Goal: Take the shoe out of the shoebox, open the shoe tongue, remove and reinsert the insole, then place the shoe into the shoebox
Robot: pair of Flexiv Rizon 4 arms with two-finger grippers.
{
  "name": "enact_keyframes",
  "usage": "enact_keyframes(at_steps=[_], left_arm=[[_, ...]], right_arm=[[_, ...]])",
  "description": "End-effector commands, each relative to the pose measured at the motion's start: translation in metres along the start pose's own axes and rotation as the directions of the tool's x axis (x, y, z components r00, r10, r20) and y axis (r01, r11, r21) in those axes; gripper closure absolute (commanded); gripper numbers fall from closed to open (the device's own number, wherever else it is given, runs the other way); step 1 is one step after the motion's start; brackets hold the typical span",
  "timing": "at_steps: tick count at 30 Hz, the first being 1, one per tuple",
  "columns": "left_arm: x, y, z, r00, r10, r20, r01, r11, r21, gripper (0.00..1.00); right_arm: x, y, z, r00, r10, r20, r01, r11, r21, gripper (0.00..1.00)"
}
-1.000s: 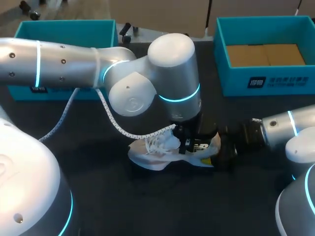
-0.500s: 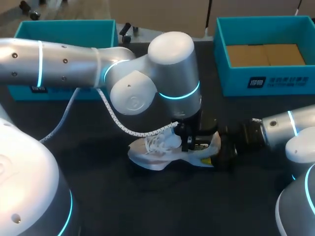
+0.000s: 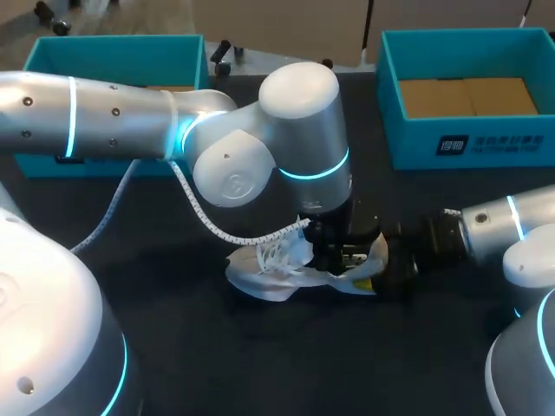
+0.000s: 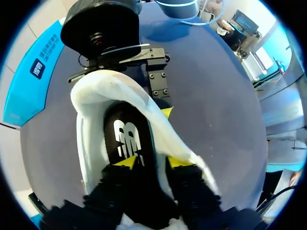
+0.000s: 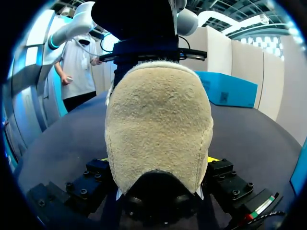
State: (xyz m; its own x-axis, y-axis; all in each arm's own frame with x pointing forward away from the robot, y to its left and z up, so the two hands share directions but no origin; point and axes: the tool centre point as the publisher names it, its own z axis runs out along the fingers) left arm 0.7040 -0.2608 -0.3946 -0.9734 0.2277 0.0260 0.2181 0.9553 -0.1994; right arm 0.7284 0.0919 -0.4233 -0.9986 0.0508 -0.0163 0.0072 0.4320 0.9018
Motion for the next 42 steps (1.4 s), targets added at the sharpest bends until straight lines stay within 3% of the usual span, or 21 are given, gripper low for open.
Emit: enact_keyframes(at_steps=[1,3,5,12,16,17,22,24,26,42], left_arm=[[-0.001,-0.003,0.01,1.0,0.018,0.018,-0.017,0.999,-0.029,0.53],[-0.003,-0.002,0.013,0.999,0.023,0.03,-0.022,0.999,-0.033,0.47],[-0.006,0.001,0.016,0.998,0.024,0.056,-0.021,0.999,-0.041,0.35],[-0.017,0.006,0.025,0.991,0.023,0.134,-0.016,0.998,-0.055,0.29],[-0.026,0.008,0.036,0.99,0.03,0.137,-0.021,0.998,-0.065,0.39],[-0.027,0.008,0.037,0.991,0.033,0.133,-0.024,0.997,-0.068,0.47],[-0.033,0.011,0.044,0.992,0.032,0.123,-0.023,0.997,-0.078,0.72],[-0.034,0.012,0.046,0.992,0.031,0.12,-0.021,0.996,-0.082,0.89],[-0.033,0.013,0.045,0.993,0.029,0.118,-0.019,0.996,-0.083,1.0],[-0.014,0.02,-0.005,0.996,0.035,0.083,-0.034,0.999,-0.02,1.0]], right_arm=[[0.0,-0.001,0.001,1.0,0.002,0.002,-0.002,1.0,0.003,1.0],[0.0,-0.001,0.001,1.0,0.002,0.002,-0.002,1.0,0.003,1.0],[0.0,-0.001,0.001,1.0,0.002,0.002,-0.002,1.0,0.003,1.0],[0.0,-0.001,0.001,1.0,0.002,0.002,-0.002,1.0,0.003,1.0],[0.0,-0.001,0.001,1.0,0.002,0.002,-0.002,1.0,0.003,1.0],[0.0,-0.001,0.001,1.0,0.002,0.002,-0.002,1.0,0.003,1.0],[0.0,-0.001,0.001,1.0,0.002,0.002,-0.002,1.0,0.003,1.0],[0.0,-0.001,0.001,1.0,0.002,0.002,-0.002,1.0,0.003,1.0],[0.0,-0.001,0.001,1.0,0.002,0.002,-0.002,1.0,0.003,1.0],[0.0,-0.001,0.001,1.0,0.002,0.002,-0.002,1.0,0.003,1.0]])
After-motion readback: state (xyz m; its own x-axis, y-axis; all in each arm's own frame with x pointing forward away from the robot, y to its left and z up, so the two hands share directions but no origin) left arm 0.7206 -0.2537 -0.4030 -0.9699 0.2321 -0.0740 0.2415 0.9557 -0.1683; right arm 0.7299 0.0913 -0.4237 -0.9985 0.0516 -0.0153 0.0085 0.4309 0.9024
